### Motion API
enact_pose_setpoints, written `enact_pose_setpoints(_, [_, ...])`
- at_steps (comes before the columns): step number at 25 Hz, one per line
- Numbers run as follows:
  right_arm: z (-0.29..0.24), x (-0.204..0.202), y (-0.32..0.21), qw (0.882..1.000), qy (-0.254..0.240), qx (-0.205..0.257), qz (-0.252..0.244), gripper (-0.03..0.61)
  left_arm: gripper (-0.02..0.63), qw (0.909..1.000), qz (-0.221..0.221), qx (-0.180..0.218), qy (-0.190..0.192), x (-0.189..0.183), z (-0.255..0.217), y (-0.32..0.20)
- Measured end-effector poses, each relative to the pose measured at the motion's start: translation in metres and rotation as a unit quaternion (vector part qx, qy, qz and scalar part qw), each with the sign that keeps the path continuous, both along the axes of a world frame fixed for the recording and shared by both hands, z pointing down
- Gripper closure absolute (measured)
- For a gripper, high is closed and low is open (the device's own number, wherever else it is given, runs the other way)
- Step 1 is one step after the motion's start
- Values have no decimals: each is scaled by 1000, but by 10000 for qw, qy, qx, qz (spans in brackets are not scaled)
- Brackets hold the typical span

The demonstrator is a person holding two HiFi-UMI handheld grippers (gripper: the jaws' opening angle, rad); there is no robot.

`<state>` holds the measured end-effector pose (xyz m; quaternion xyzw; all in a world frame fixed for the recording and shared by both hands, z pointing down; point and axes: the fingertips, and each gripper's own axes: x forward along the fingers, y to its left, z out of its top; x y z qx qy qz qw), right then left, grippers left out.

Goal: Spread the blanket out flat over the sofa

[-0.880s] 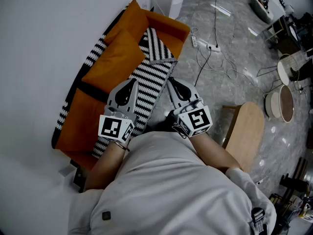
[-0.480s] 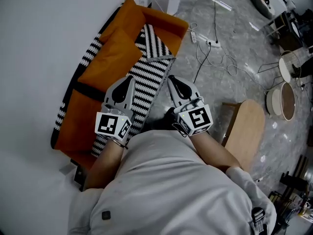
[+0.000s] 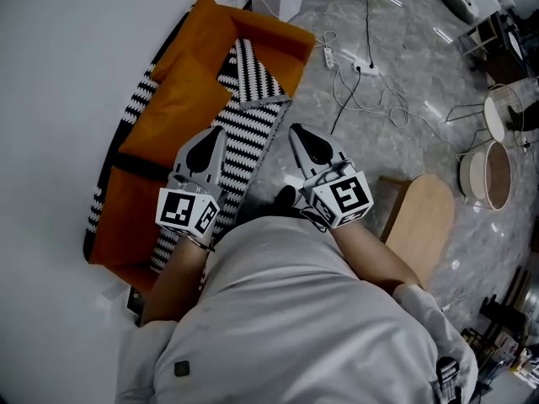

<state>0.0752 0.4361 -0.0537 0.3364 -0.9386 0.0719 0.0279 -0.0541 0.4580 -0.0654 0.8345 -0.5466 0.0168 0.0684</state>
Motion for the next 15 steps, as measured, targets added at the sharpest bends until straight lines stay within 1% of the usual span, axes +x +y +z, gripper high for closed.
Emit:
enact_pose_setpoints(5, [6,23,-37,9999,101,29,-132,555,604,9998,-161,-19,67,14,6,-40])
enact_pose_setpoints(8, [11,29,-51,9998,110,-23,-183,555,604,9998,-181,-41,-16,24,11,-57])
enact_pose_setpoints(11, [16,32,-64,9997,77,-89,-207,555,604,9998,-157,-133,-35,32,18,-72])
enact_pose_setpoints(15, [28,26,-86,9995,67,-229,-218,555,604,9995,-147,-264,8,29,30,-93])
